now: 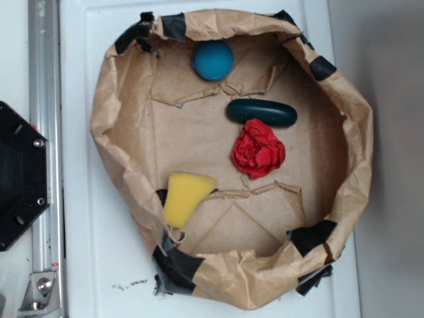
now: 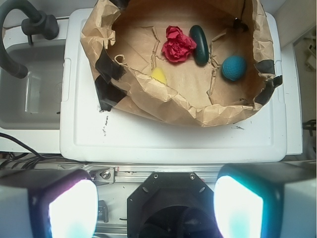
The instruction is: Grab the plastic pickle.
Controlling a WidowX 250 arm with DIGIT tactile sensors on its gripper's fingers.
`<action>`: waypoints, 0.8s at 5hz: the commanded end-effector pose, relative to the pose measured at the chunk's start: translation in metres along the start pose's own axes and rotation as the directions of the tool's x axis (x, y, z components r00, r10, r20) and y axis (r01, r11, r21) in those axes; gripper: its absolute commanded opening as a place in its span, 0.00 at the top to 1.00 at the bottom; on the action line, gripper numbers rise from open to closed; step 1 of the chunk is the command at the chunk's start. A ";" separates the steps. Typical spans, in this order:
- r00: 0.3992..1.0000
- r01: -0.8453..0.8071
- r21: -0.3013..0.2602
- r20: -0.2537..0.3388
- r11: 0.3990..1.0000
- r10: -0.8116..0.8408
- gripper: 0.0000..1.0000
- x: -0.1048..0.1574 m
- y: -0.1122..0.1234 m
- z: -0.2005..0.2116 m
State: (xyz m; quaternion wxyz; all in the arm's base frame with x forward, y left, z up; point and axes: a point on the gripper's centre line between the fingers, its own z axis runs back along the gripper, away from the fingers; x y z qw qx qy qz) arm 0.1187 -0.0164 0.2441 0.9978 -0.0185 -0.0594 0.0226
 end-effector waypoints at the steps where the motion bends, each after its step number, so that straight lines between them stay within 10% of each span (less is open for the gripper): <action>1: 1.000 0.000 0.000 0.000 1.000 0.000 0.00 0.000 0.000 0.000; 3: 0.974 0.130 -0.008 0.188 0.991 -0.126 0.00 0.094 0.039 -0.049; 4: 0.959 0.227 0.019 0.168 0.974 -0.226 0.00 0.121 0.055 -0.096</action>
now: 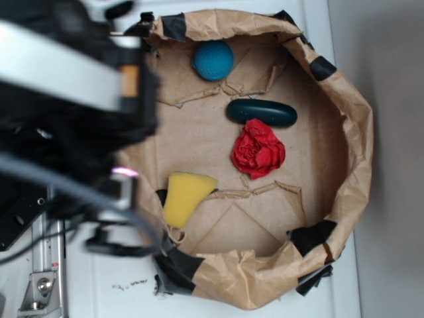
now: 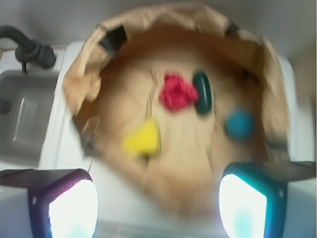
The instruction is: Grab the plastic pickle.
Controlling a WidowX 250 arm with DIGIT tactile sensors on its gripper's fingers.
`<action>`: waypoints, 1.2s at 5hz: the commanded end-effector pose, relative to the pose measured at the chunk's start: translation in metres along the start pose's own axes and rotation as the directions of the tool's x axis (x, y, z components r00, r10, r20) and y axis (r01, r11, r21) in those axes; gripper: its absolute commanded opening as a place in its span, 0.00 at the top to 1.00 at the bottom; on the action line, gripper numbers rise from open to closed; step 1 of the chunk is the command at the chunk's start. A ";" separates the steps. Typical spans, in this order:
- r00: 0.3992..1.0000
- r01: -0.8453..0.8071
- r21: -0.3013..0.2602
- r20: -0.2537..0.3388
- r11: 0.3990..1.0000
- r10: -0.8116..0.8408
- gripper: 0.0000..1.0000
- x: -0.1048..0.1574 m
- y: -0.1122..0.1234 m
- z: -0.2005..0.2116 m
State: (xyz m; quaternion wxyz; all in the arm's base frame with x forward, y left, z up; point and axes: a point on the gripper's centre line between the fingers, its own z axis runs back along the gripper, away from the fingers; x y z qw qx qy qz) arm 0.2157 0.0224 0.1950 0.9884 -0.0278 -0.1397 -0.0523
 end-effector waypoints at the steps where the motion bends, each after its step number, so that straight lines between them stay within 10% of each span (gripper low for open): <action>1: 0.982 0.184 0.044 -0.050 0.982 -0.182 0.00 0.022 0.029 -0.078; 3: 0.939 0.268 0.039 -0.234 0.963 -0.252 0.00 0.010 0.051 -0.143; 6: 0.891 0.383 0.070 -0.289 0.921 -0.349 0.00 0.050 0.050 -0.175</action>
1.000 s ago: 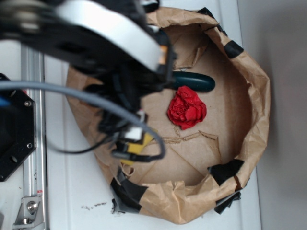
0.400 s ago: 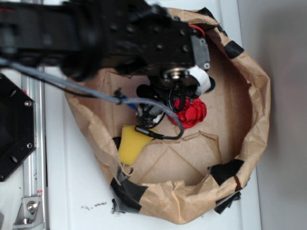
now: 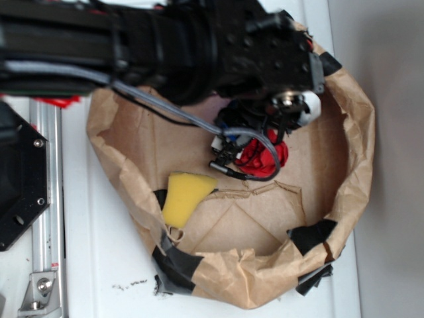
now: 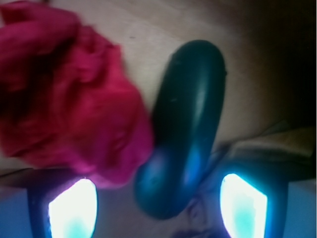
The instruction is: Grab the plastic pickle.
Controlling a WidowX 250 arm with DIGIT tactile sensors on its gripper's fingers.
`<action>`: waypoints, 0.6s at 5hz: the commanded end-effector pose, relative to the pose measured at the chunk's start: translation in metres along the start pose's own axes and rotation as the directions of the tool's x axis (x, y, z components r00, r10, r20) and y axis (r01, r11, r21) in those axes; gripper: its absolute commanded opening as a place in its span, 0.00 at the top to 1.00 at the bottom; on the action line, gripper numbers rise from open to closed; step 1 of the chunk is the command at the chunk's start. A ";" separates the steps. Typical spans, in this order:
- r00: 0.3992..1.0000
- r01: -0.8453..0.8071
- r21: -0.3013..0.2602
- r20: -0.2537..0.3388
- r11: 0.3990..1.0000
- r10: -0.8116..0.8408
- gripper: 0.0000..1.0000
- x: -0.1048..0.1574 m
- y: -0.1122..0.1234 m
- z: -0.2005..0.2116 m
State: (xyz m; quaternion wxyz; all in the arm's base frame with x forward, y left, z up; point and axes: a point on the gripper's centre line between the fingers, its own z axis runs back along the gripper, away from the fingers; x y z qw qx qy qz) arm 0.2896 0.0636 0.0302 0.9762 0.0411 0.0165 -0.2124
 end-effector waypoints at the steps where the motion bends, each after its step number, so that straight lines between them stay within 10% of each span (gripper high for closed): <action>1: 0.999 0.021 0.054 0.025 0.998 -0.023 0.00 0.025 0.005 -0.001; 2: 0.999 0.004 0.062 0.040 0.998 -0.006 1.00 0.023 0.000 0.003; 3: 0.998 0.000 0.065 0.067 0.998 -0.005 1.00 0.017 -0.002 0.014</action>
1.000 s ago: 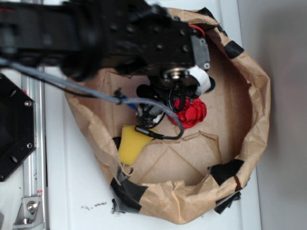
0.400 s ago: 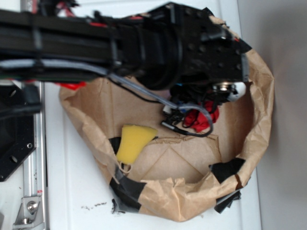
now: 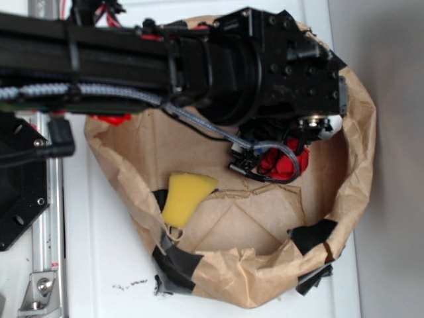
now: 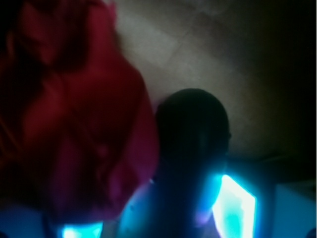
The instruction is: Grab the plastic pickle.
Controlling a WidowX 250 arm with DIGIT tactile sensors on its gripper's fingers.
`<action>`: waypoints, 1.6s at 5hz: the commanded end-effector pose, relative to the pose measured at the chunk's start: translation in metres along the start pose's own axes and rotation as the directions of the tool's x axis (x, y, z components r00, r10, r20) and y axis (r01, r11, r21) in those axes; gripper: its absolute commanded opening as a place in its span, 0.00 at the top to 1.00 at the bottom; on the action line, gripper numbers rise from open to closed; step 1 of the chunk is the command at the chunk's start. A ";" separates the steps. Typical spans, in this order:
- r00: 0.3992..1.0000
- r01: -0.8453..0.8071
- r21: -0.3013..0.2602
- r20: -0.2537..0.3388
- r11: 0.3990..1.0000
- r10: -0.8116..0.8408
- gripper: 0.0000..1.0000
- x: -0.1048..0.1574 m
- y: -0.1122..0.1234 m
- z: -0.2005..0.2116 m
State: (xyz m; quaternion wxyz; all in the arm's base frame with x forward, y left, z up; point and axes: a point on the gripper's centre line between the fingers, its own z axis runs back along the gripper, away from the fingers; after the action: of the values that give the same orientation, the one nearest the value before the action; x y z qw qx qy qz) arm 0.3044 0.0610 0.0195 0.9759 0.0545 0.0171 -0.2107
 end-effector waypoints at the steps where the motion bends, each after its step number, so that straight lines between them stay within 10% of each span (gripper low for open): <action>1: 0.989 -0.034 -0.006 0.146 0.999 0.035 0.00 -0.007 -0.009 0.041; 6: 0.982 -0.134 -0.149 0.116 0.980 0.152 0.00 -0.021 -0.005 0.003; 7: 0.979 -0.151 -0.144 0.113 0.978 0.168 1.00 -0.021 -0.006 0.003; 8: 0.978 -0.175 -0.127 0.095 0.976 0.188 1.00 -0.021 -0.004 0.004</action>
State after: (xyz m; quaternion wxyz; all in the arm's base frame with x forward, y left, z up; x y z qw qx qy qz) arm 0.2833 0.0661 0.0210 0.9917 -0.0158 -0.0234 -0.1251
